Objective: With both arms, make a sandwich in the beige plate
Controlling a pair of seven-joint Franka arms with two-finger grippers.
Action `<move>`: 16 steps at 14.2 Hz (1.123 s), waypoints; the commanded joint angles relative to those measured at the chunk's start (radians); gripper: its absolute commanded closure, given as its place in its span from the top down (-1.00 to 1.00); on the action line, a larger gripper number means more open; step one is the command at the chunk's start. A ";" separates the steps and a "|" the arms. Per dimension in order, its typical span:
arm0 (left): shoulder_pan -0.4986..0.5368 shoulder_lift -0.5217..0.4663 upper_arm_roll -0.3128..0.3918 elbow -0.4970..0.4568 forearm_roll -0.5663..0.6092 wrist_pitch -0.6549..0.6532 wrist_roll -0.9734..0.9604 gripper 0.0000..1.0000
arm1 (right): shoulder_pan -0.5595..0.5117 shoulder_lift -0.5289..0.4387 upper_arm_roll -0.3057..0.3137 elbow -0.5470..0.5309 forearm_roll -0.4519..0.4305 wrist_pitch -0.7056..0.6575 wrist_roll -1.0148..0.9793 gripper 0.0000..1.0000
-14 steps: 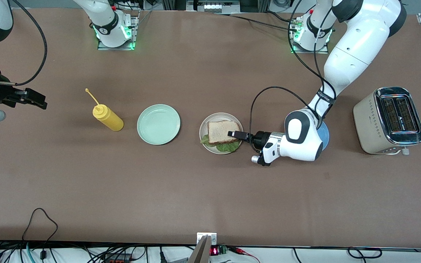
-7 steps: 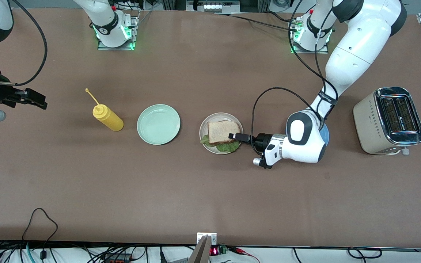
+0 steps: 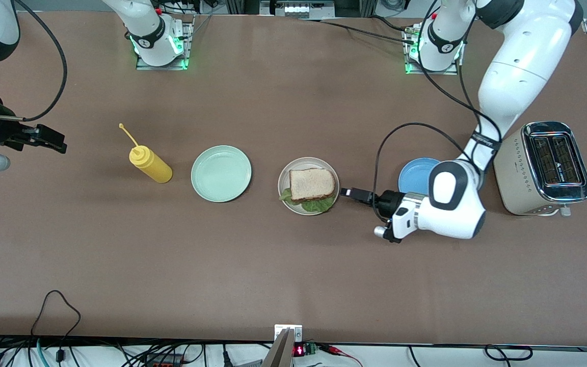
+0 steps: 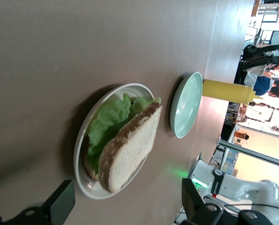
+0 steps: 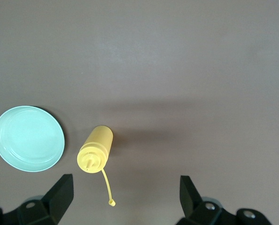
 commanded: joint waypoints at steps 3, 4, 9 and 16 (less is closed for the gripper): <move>0.069 -0.057 -0.001 -0.003 0.208 -0.056 -0.019 1.00 | -0.006 0.008 0.002 0.017 0.019 -0.002 -0.006 1.00; 0.077 -0.066 0.002 -0.004 0.237 -0.063 -0.018 1.00 | -0.006 0.009 0.002 0.020 0.019 -0.002 -0.009 1.00; 0.103 -0.100 0.002 0.041 0.453 -0.177 -0.024 1.00 | -0.007 0.008 0.002 0.017 0.017 0.002 0.012 1.00; 0.056 -0.303 0.140 0.043 0.617 -0.292 -0.022 1.00 | -0.013 0.009 0.002 0.014 0.017 0.044 0.012 1.00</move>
